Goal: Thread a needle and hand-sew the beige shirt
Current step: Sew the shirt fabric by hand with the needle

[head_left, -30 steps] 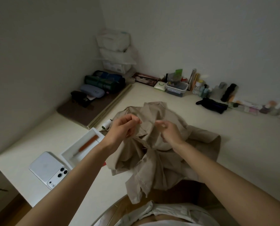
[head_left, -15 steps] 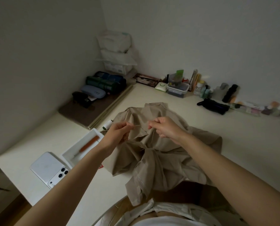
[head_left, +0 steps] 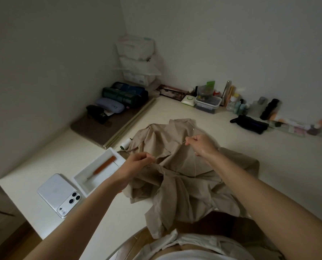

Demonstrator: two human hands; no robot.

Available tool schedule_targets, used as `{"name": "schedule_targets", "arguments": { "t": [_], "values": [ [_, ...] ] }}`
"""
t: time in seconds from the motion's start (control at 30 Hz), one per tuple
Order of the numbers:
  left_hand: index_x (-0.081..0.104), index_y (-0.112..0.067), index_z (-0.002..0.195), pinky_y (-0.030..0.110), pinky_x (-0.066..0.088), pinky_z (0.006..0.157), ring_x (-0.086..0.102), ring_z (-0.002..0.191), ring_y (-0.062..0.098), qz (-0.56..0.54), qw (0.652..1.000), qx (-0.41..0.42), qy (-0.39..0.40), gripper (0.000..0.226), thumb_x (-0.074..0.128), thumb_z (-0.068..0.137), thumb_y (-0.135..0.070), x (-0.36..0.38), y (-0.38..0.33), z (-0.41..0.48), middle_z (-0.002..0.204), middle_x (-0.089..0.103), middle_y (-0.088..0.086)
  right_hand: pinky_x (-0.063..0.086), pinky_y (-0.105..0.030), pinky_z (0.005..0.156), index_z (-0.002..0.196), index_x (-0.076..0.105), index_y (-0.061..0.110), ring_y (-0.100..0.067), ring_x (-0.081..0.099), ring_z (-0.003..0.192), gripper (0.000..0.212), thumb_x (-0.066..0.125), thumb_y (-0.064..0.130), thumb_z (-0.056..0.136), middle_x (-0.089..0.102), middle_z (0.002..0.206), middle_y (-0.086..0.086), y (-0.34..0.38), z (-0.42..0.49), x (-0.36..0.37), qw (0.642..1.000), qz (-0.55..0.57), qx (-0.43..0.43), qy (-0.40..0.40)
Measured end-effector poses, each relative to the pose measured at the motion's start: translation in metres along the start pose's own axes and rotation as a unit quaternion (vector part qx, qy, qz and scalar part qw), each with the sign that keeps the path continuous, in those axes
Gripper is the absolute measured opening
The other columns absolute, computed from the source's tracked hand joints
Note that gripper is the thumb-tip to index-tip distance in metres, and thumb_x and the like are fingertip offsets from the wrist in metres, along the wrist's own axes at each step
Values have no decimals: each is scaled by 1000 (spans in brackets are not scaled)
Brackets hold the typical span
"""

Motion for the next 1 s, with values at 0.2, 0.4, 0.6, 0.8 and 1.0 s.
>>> {"name": "schedule_targets", "arguments": {
  "t": [0.2, 0.4, 0.6, 0.8, 1.0],
  "values": [
    [68, -18, 84, 27, 48, 87, 64, 91, 16, -26, 999, -21, 6, 26, 50, 95, -34, -1, 2, 3, 91, 69, 3, 29, -22, 52, 86, 68, 2, -5, 42, 57, 27, 50, 19, 97, 53, 63, 3, 5, 13, -5, 997, -16, -42, -62],
    [63, -13, 99, 35, 49, 86, 61, 90, 25, -93, 994, -26, 41, 26, 57, 75, -21, -6, 5, 8, 93, 64, 11, 40, -16, 84, 119, 61, 6, -16, 59, 107, 31, 55, 24, 94, 63, 120, -6, 14, 2, 8, 993, -19, -113, 20],
    [58, -8, 99, 28, 50, 75, 61, 81, 22, -133, 991, -4, 8, 18, 50, 89, 5, -9, 4, 10, 86, 63, 11, 34, -4, 46, 111, 62, 7, 10, 48, 43, 31, 69, 22, 85, 52, 46, 19, 25, -35, 51, 967, -8, -128, 221],
    [61, -10, 99, 35, 49, 82, 59, 86, 26, 15, 998, 44, -37, 16, 63, 85, -17, -24, 5, 11, 96, 62, 14, 33, -6, 53, 83, 67, 5, 10, 47, 41, 14, 68, 19, 87, 48, 38, 24, 25, -32, 56, 969, -51, -152, 187],
    [64, -15, 97, 10, 42, 67, 56, 82, 7, 270, 957, 86, -67, 12, 52, 95, -16, -21, 3, 15, 91, 62, -5, 44, -12, 79, 77, 63, 1, 9, 46, 38, 16, 67, 12, 87, 44, 34, 14, 21, -35, 53, 969, -39, -147, 193]
  ]
}}
Point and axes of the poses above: each hand's wrist, its own z-axis towards the middle knuckle, its own x-axis out of the palm, y = z × x, the point moved 4 cm from there along z, towards the middle knuckle
